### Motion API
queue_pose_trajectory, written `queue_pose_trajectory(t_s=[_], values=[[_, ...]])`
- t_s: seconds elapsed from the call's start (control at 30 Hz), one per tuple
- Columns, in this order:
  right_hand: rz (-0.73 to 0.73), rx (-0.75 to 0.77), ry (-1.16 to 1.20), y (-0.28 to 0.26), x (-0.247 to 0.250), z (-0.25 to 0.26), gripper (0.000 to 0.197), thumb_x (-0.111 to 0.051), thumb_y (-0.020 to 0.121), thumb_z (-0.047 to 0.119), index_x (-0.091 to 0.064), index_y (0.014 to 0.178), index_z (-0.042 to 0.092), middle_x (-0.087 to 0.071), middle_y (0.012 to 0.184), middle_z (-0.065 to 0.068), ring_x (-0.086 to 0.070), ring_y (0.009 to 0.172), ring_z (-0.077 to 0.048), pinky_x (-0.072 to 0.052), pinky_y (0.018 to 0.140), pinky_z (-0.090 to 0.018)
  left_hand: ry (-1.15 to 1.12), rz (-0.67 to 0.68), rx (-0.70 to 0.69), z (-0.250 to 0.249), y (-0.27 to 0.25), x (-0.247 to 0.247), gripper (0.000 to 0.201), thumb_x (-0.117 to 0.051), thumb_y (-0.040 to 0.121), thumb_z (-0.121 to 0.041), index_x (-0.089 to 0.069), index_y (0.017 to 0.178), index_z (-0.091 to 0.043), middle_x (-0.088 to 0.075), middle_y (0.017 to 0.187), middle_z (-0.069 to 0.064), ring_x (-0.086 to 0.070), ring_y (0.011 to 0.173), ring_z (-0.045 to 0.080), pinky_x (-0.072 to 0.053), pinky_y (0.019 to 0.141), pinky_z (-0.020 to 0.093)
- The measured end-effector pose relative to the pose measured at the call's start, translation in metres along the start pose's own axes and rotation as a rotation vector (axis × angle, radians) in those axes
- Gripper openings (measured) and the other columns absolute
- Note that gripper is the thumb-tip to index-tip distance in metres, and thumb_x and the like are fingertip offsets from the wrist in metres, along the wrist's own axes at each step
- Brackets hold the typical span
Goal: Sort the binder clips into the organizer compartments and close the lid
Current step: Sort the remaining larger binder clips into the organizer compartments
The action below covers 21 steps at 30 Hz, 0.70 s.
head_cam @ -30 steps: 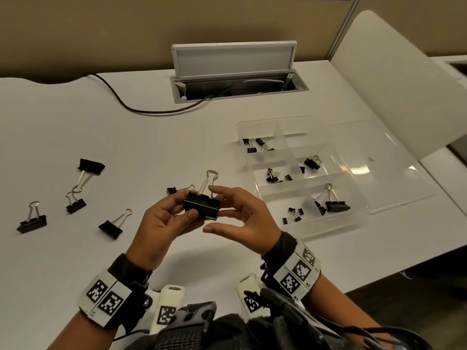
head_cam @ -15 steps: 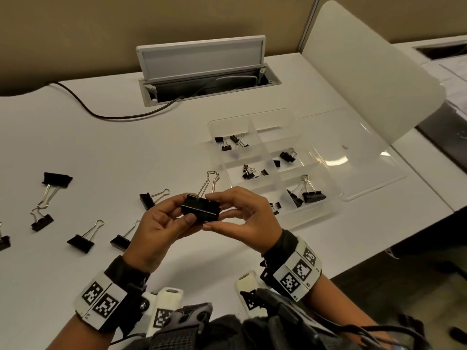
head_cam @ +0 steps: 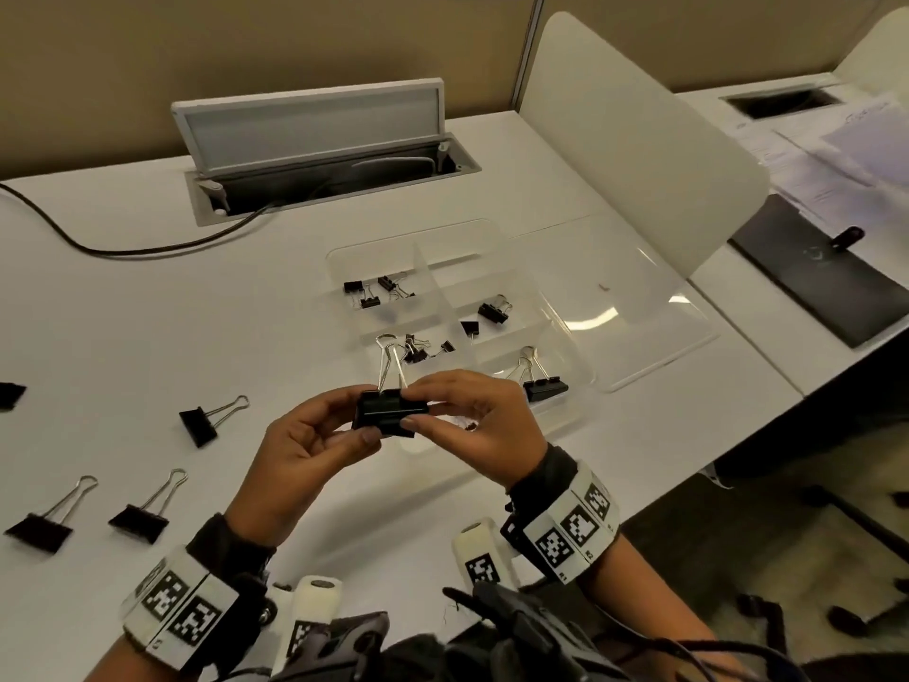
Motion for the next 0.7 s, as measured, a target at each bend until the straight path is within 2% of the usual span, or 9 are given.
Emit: queue_pose_trajectory(t_s=[0.1,0.2,0.3,0.37,0.43,0.53,0.57,0.63,0.7], values=[[-0.061,-0.008,-0.05,0.004,0.033,-0.007,0.033,-0.073,0.074,0.013,-0.066,0.104,0.001,-0.068,0.101,-0.008,-0.068,0.088,-0.014,-0.059,0.075,-0.027,-0.018,0.004,0.0,0.002,0.01,-0.013,0.041,-0.06,0.078,0.011,-0.061,0.113,-0.011,-0.074,0.101,-0.005,-0.071,0.088,0.011,-0.056,0.078,0.022],[-0.236,-0.054,-0.03,0.004,0.084,-0.019,0.033,-0.074,0.072,0.002,-0.066,0.104,0.002,-0.069,0.101,-0.008,-0.068,0.082,-0.007,-0.057,0.071,-0.02,-0.032,0.018,0.002,0.003,0.019,-0.024,0.042,-0.063,0.076,0.004,-0.06,0.115,-0.012,-0.072,0.109,-0.001,-0.07,0.096,0.013,-0.055,0.083,0.023],[-0.326,-0.114,-0.268,-0.003,0.128,-0.032,0.028,-0.077,0.071,0.01,-0.07,0.098,0.014,-0.071,0.095,0.0,-0.066,0.074,-0.004,-0.053,0.065,-0.014,-0.038,0.044,0.01,0.006,0.025,-0.034,0.041,-0.062,0.078,0.009,-0.06,0.114,-0.011,-0.071,0.11,-0.003,-0.069,0.096,0.01,-0.053,0.079,0.018],[-0.235,-0.192,-0.504,-0.007,0.14,-0.044,0.023,-0.077,0.071,0.02,-0.072,0.094,0.022,-0.073,0.09,0.002,-0.063,0.069,-0.009,-0.048,0.06,-0.009,-0.047,0.058,0.018,0.009,0.028,-0.04,0.04,-0.061,0.078,0.011,-0.06,0.113,-0.009,-0.072,0.109,-0.003,-0.07,0.095,0.01,-0.053,0.078,0.017],[-0.101,-0.29,-0.644,-0.01,0.14,-0.057,0.021,-0.077,0.071,0.03,-0.073,0.09,0.025,-0.074,0.085,0.004,-0.06,0.062,-0.013,-0.046,0.06,-0.01,-0.052,0.07,0.024,0.013,0.03,-0.043,0.039,-0.062,0.078,0.01,-0.06,0.112,-0.007,-0.072,0.109,-0.003,-0.07,0.094,0.012,-0.054,0.078,0.019],[-0.034,-0.359,-0.672,-0.011,0.134,-0.067,0.02,-0.077,0.07,0.033,-0.075,0.087,0.025,-0.074,0.081,0.006,-0.054,0.053,-0.01,-0.05,0.062,-0.024,-0.046,0.082,0.018,0.015,0.033,-0.046,0.036,-0.065,0.075,0.007,-0.062,0.107,-0.008,-0.073,0.106,-0.004,-0.07,0.092,0.012,-0.054,0.077,0.018],[-0.035,-0.362,-0.665,-0.009,0.133,-0.068,0.019,-0.077,0.069,0.033,-0.075,0.087,0.025,-0.073,0.08,0.007,-0.052,0.051,-0.007,-0.05,0.06,-0.024,-0.042,0.086,0.013,0.014,0.034,-0.046,0.035,-0.066,0.073,0.003,-0.063,0.105,-0.009,-0.073,0.105,-0.004,-0.07,0.091,0.012,-0.054,0.077,0.018],[-0.025,-0.378,-0.644,-0.006,0.13,-0.071,0.02,-0.078,0.068,0.034,-0.075,0.086,0.024,-0.071,0.082,0.009,-0.052,0.052,-0.003,-0.044,0.058,-0.019,-0.042,0.094,0.012,0.015,0.036,-0.047,0.035,-0.068,0.069,-0.004,-0.064,0.103,-0.011,-0.074,0.104,-0.003,-0.07,0.09,0.014,-0.054,0.077,0.02],[0.008,-0.419,-0.648,-0.004,0.13,-0.075,0.023,-0.078,0.066,0.038,-0.074,0.084,0.024,-0.07,0.082,0.009,-0.051,0.052,-0.003,-0.041,0.058,-0.017,-0.051,0.098,0.018,0.017,0.037,-0.047,0.035,-0.069,0.068,-0.006,-0.064,0.103,-0.01,-0.073,0.105,-0.001,-0.07,0.092,0.016,-0.054,0.077,0.022]])
Point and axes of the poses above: each hand's wrist, its own y-axis towards the middle knuckle, its own x-axis out of the back of the hand, z = x × y, the point moved 5 cm from there along y, towards the middle knuckle
